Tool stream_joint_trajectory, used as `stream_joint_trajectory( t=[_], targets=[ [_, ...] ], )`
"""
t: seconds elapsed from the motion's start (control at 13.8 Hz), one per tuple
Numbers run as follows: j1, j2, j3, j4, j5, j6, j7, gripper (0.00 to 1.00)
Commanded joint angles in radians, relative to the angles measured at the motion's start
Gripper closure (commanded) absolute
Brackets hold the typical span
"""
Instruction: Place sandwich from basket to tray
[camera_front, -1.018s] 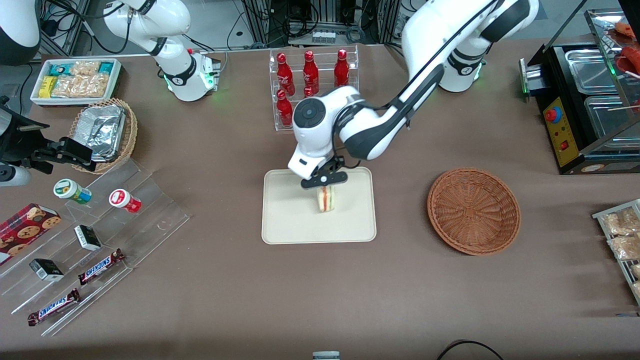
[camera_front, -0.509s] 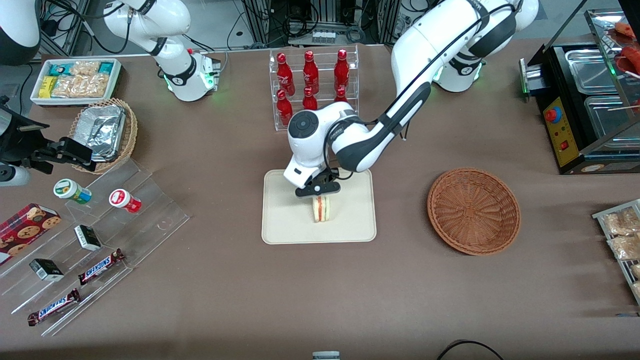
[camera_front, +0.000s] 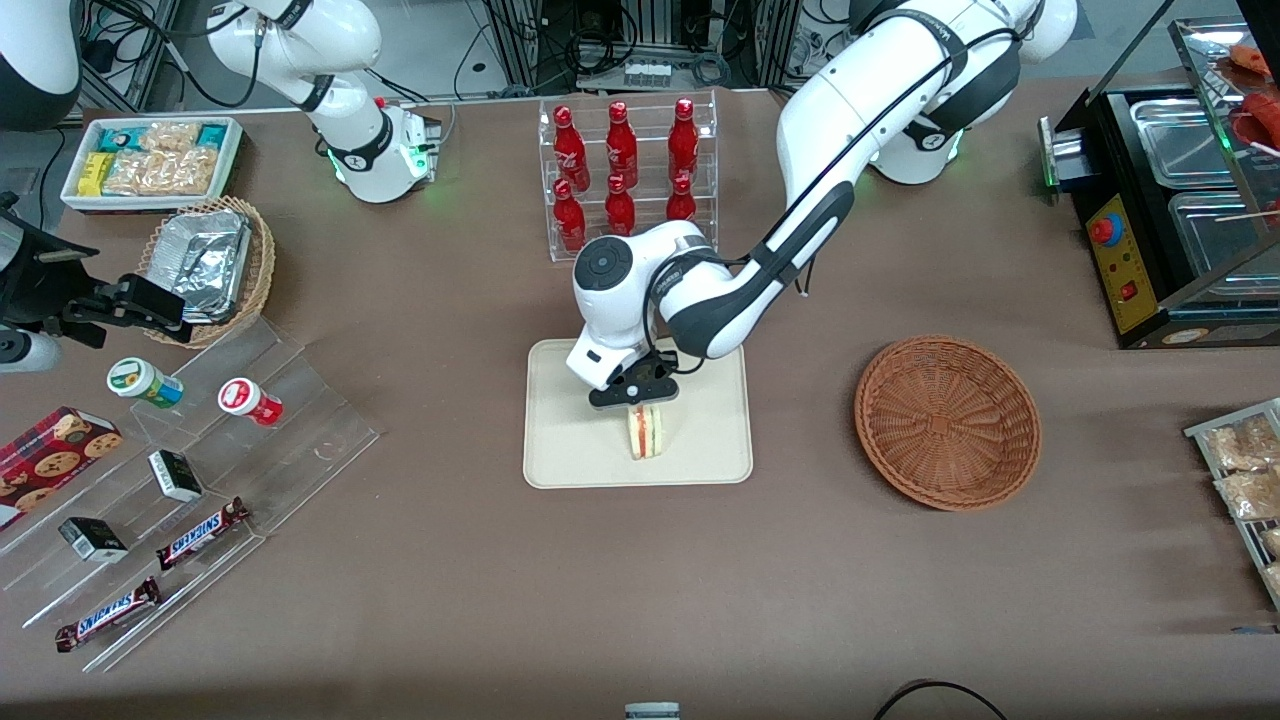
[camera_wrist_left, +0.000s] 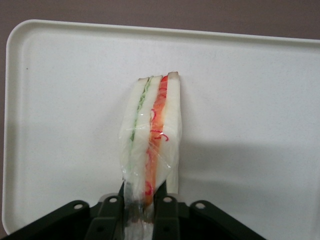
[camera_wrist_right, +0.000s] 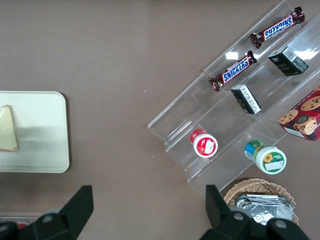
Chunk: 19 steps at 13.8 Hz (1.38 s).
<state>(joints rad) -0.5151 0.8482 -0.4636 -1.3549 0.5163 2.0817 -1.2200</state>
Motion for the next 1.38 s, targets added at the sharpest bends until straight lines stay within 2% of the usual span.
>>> stream_joint_trajectory(
  t=[0.0, 0.15, 0.29, 0.58, 0.95, 1.31],
  targets=[
    [-0.014, -0.006, 0.007, 0.033, 0.018, -0.025, -0.016, 0.0],
    [-0.002, -0.078, 0.0, 0.031, -0.001, -0.092, -0.022, 0.0],
    [0.012, -0.193, 0.006, 0.022, -0.102, -0.211, -0.076, 0.0],
    [0.168, -0.394, 0.0, -0.032, -0.219, -0.343, -0.044, 0.0],
    [0.41, -0.581, 0.002, -0.061, -0.376, -0.555, 0.314, 0.0],
    [0.625, -0.705, 0.003, -0.116, -0.452, -0.643, 0.637, 0.0]
  ],
)
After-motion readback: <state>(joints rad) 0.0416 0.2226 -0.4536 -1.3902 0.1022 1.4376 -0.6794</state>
